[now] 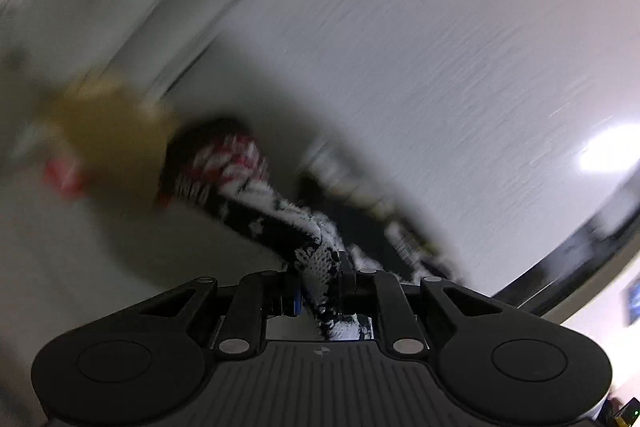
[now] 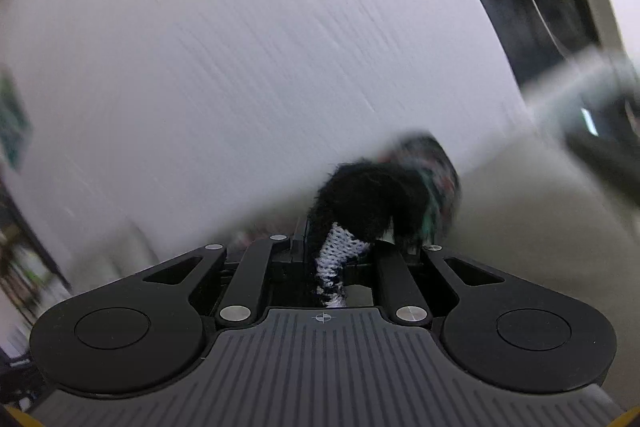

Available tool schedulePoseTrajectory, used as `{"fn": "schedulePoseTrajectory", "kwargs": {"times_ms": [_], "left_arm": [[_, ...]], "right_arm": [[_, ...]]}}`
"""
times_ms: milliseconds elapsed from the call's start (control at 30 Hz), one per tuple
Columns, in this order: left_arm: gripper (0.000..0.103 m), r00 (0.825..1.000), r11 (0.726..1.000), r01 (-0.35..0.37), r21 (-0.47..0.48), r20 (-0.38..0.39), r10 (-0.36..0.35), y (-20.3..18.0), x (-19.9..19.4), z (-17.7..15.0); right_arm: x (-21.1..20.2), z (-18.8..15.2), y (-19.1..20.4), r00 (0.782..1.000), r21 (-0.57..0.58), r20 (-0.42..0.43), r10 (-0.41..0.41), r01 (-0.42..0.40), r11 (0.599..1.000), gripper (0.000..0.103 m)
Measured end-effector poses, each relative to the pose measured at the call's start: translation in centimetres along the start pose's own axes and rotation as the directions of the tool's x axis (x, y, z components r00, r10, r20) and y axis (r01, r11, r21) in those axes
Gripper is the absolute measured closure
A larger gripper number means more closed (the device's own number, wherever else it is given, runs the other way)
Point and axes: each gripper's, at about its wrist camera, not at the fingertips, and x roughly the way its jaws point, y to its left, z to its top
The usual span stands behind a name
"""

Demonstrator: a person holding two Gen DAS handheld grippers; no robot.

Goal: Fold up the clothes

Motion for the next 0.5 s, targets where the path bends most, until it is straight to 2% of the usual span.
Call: {"fn": "schedulePoseTrajectory", "kwargs": {"times_ms": [33,67,133,200,233,300,433,500], "left_arm": [[0.09,0.997,0.998,-0.057,-0.008,-0.055,0.057,1.4,2.4,-1.5],[0.09,0.986,0.993,-0.115,-0.028,-0.128,0.11,3.1,4.6,-2.6],[0.09,0.955,0.977,-0.214,-0.002,-0.212,0.208,4.8,7.0,-4.9],[0.09,0.91,0.951,-0.306,0.037,-0.283,0.304,6.4,9.3,-7.2],[0.09,0.908,0.95,-0.309,0.042,-0.284,0.308,6.6,9.0,-6.9],[0.09,0.923,0.96,-0.28,0.014,-0.27,0.273,6.3,8.4,-5.7],[0.089,0.947,0.975,-0.22,-0.001,-0.242,0.213,3.9,4.5,-4.2],[0.089,0.956,0.981,-0.196,0.006,-0.221,0.193,2.9,5.6,-3.4]], "right_arm": [[2.5,-1.7,-1.7,0.995,0.026,-0.087,-0.053,0.056,0.998,0.091],[5.0,-3.6,-3.5,0.979,0.046,-0.176,-0.106,0.116,0.992,0.091],[9.1,-7.4,-6.1,0.923,0.049,-0.33,-0.196,0.224,0.973,0.091],[11.2,-10.5,-7.8,0.867,0.026,-0.421,-0.266,0.305,0.952,0.091],[11.7,-11.6,-8.1,0.85,-0.008,-0.431,-0.303,0.332,0.943,0.091],[11.5,-12.0,-8.0,0.853,-0.062,-0.404,-0.329,0.334,0.941,0.091],[10.7,-10.9,-7.5,0.873,-0.025,-0.386,-0.299,0.314,0.949,0.091],[9.3,-10.3,-6.5,0.886,-0.009,-0.371,-0.276,0.294,0.956,0.091]]}}
